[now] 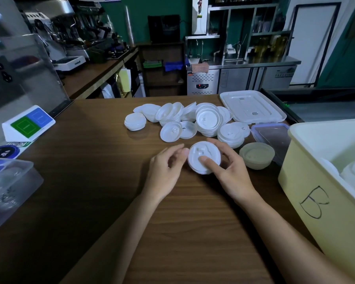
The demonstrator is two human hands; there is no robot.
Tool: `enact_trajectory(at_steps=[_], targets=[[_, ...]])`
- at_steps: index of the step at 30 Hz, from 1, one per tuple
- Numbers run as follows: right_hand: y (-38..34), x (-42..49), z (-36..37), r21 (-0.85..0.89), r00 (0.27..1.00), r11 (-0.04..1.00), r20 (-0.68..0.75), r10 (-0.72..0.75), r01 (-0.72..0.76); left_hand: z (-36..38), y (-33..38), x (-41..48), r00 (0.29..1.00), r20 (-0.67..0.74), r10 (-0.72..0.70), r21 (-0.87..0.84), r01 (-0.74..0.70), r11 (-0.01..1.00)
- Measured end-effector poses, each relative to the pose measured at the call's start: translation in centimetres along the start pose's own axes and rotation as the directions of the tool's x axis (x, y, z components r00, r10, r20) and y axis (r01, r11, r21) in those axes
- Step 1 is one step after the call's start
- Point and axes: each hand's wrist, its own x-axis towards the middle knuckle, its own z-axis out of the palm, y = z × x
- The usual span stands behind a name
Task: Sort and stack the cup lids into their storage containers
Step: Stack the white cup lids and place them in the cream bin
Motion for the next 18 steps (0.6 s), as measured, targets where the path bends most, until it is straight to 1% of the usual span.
enact_trajectory(at_steps=[2, 4, 6, 8, 11, 12, 16, 18], targets=[[0.4, 0.1, -0.1, -0.048, 0.999, 0.999, -0.042, -0.016, 0.014, -0.4, -0.9, 0.7, 0.993, -0.06, 0.098, 0.194, -0.085, 0.977], [0.5, 0.1, 0.0, -0.063, 0.998, 0.998, -0.054, -0.023, 0.02, -0.4, -1.6, 1.6, 0.985, -0.048, 0.165, 0.319, -0.141, 0.937], [0.5, 0.2, 0.0, -0.067, 0.998, 0.997, -0.049, -0.027, 0.023, -0.2, -2.0, 2.7, 0.985, -0.01, 0.17, 0.397, -0.152, 0.905], [0.6, 0.2, 0.0, -0.058, 0.998, 0.998, -0.055, -0.02, 0.017, 0.2, -2.2, 3.8, 0.989, 0.03, 0.143, 0.443, -0.142, 0.885], [0.6, 0.2, 0.1, -0.042, 0.998, 0.999, -0.063, -0.007, 0.005, 0.9, -2.7, 5.0, 0.996, 0.066, 0.067, 0.504, -0.091, 0.859], [0.7, 0.3, 0.1, -0.04, 0.998, 0.999, -0.065, -0.007, 0.004, 1.1, -2.8, 5.2, 0.997, 0.054, 0.047, 0.513, -0.068, 0.855], [0.8, 0.4, -0.1, -0.044, 0.998, 0.999, -0.059, 0.002, -0.004, 0.9, -3.2, 5.2, 0.994, -0.104, 0.036, 0.506, 0.021, 0.862], [0.7, 0.3, 0.0, -0.054, 0.998, 0.999, -0.06, -0.005, 0.001, 0.7, -3.0, 4.8, 0.991, -0.126, 0.049, 0.49, 0.019, 0.872]])
